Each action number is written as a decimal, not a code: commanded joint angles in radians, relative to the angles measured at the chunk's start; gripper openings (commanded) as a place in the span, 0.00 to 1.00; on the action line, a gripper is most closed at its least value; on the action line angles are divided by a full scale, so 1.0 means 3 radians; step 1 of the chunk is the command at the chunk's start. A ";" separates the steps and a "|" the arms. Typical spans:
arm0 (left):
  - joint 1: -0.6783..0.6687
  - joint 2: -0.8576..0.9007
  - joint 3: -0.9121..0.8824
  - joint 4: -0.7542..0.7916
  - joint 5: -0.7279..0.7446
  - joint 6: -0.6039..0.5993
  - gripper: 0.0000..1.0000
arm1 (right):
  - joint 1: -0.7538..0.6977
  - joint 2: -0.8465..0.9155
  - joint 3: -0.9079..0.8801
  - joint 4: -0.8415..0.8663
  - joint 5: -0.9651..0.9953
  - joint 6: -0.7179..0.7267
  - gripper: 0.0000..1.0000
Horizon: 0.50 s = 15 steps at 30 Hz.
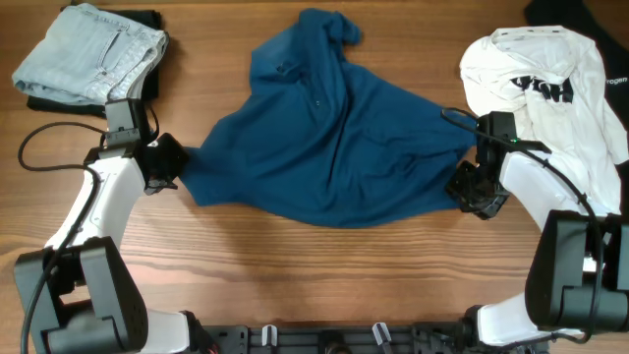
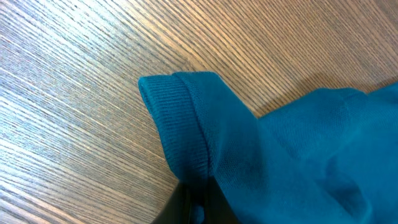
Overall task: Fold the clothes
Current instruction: 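Grasp the polo's left and right edges with left and right grippers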
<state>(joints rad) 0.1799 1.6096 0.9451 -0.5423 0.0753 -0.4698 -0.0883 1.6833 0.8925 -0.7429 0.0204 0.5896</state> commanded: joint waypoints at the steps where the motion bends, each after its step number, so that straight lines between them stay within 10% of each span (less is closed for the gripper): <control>1: 0.0028 -0.0033 -0.0015 0.0003 -0.0057 -0.0034 0.04 | -0.0013 0.0011 -0.0024 0.0020 0.0033 0.0039 0.43; 11: 0.0028 -0.0033 -0.0015 0.0001 -0.0056 -0.0034 0.04 | -0.0009 0.0011 -0.0062 0.0066 -0.0375 -0.0047 0.55; 15: 0.0028 -0.0033 -0.0015 0.0004 -0.0057 -0.0033 0.04 | -0.0009 0.0039 -0.0256 0.0273 -0.0394 -0.0048 0.45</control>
<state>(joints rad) 0.1799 1.6096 0.9451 -0.5423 0.0753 -0.4698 -0.0891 1.6775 0.8700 -0.6971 -0.0666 0.5785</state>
